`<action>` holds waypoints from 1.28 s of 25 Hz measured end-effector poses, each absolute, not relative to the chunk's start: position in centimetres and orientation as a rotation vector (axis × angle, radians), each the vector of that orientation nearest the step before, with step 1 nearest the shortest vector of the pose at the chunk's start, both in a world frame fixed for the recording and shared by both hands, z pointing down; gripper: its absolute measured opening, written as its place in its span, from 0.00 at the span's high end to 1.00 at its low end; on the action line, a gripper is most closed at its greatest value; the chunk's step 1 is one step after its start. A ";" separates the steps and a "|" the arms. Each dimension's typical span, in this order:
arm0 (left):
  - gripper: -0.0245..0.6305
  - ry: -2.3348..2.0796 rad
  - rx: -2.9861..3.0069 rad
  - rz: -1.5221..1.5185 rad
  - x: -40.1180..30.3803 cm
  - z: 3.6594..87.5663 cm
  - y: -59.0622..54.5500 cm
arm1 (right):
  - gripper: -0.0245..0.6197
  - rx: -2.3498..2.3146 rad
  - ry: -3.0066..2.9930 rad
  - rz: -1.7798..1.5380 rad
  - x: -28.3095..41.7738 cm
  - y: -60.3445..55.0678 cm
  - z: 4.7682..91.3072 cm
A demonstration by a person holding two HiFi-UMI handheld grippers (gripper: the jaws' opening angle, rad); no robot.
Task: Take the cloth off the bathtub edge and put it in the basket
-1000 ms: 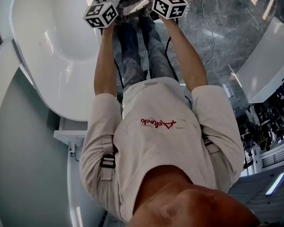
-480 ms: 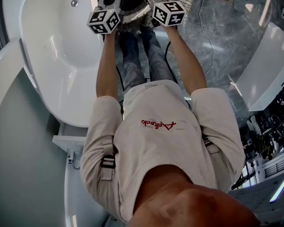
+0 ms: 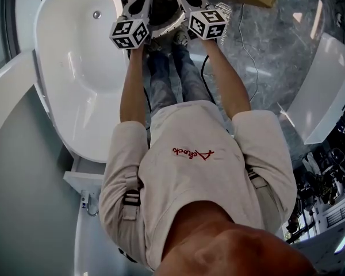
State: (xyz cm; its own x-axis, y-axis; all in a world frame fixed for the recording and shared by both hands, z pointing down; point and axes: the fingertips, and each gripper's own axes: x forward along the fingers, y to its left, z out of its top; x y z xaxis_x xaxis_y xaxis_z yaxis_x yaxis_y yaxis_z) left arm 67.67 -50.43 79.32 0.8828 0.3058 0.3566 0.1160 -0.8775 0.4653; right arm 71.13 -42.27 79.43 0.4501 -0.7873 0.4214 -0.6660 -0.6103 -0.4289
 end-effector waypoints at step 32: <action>0.96 0.476 2.920 0.262 69.6 51.9 -48.3 | 0.95 -2.713 1.312 -0.271 73.2 -37.7 52.5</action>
State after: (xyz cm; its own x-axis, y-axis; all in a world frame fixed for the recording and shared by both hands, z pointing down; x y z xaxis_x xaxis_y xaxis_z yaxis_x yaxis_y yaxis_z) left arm 69.56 -48.29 51.92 0.9336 0.3278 0.1447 0.2978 -0.9344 0.1954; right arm 73.23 -37.73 52.53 0.6093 -0.7853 0.1098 -0.7645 -0.6185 -0.1816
